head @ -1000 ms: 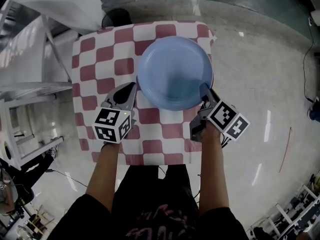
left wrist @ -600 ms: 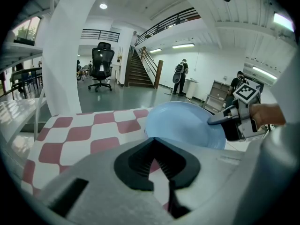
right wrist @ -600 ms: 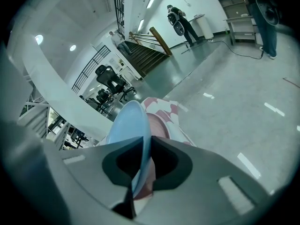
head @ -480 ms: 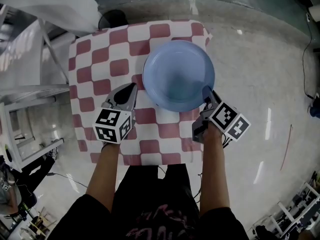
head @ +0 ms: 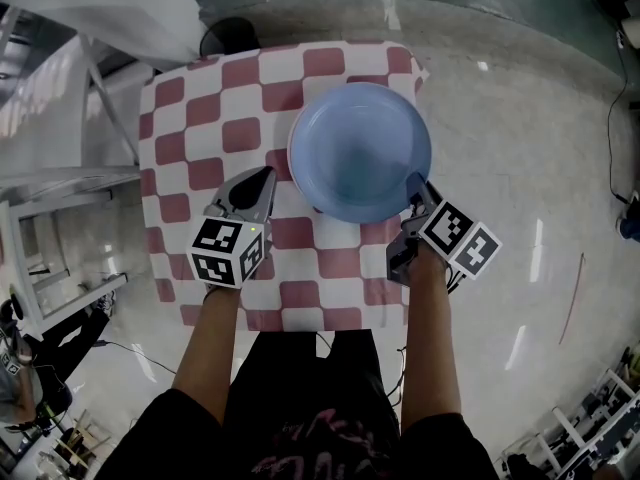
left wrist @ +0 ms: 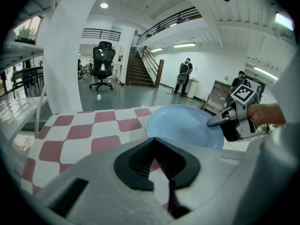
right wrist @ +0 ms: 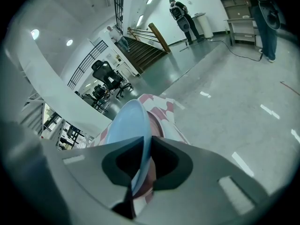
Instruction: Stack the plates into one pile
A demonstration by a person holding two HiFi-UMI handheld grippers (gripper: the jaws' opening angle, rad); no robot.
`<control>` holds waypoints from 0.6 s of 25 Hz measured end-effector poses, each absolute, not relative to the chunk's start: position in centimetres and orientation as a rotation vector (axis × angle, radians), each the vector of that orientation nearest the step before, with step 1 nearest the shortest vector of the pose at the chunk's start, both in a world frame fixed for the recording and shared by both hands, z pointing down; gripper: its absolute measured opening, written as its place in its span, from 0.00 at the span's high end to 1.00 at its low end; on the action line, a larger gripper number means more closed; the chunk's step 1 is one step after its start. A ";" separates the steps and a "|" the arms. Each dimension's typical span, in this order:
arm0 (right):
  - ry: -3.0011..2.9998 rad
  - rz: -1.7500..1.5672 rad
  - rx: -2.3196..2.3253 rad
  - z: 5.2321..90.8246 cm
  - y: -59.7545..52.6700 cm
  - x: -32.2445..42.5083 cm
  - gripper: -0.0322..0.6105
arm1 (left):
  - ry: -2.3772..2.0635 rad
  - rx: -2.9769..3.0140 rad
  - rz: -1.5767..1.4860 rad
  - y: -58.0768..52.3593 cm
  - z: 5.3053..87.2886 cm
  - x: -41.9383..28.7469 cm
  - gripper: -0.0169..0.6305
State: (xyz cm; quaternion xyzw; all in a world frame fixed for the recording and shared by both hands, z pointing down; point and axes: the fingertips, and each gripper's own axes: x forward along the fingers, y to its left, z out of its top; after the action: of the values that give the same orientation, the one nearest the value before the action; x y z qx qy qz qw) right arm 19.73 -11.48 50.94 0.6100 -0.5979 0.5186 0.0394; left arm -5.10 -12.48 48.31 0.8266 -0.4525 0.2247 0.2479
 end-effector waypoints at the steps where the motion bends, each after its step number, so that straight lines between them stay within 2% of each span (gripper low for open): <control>1: -1.826 1.577 1.866 51.0 -11.4 19.8 0.88 | -1.234 2.252 0.612 -12.5 48.3 -5.1 0.98; 5: -1.798 1.504 1.834 51.3 -11.5 19.7 0.86 | -1.238 2.248 0.611 -12.7 48.2 -5.3 0.98; 15: -1.781 1.449 1.773 52.1 -11.3 18.6 0.62 | -1.251 2.245 0.608 -13.1 48.1 -5.7 0.98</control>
State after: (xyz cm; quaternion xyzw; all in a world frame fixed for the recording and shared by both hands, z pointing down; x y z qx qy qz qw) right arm 18.62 -11.27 52.09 0.6068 -0.6095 0.4959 0.1198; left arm -5.73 -13.07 48.09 0.8236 -0.4588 0.2230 0.2479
